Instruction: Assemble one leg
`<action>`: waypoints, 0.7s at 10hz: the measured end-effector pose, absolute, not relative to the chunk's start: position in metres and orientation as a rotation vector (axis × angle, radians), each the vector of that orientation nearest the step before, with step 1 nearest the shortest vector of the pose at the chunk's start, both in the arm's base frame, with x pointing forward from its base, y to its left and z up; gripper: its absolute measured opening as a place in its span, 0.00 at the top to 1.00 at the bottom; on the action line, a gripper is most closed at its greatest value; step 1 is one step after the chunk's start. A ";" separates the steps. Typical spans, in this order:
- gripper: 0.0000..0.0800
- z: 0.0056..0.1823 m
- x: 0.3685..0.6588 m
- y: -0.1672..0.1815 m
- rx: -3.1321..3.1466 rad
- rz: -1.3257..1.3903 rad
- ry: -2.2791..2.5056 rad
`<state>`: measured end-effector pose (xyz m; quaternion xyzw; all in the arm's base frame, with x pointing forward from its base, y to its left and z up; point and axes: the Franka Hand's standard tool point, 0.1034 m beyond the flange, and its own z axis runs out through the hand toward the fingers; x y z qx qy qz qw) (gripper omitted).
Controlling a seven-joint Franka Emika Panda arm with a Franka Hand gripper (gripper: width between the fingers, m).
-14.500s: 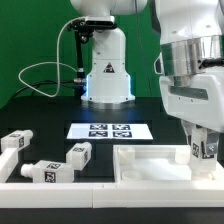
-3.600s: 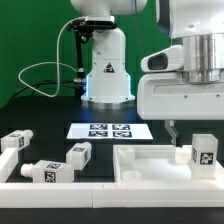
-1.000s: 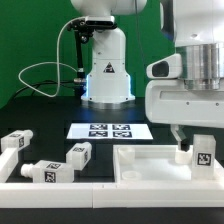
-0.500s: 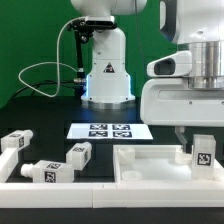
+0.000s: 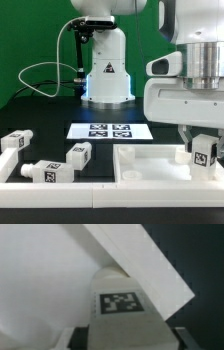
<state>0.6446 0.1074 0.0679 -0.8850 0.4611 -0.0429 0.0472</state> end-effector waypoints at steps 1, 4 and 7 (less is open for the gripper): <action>0.64 0.068 0.643 0.107 -2.546 -0.085 1.626; 0.64 0.067 0.641 0.108 -2.218 -0.008 1.990; 0.64 0.067 0.641 0.108 -2.039 0.013 2.172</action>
Offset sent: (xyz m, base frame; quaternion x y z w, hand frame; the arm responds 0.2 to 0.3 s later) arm 0.0098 -0.0033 0.0067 0.0935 -0.0157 0.3088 0.9464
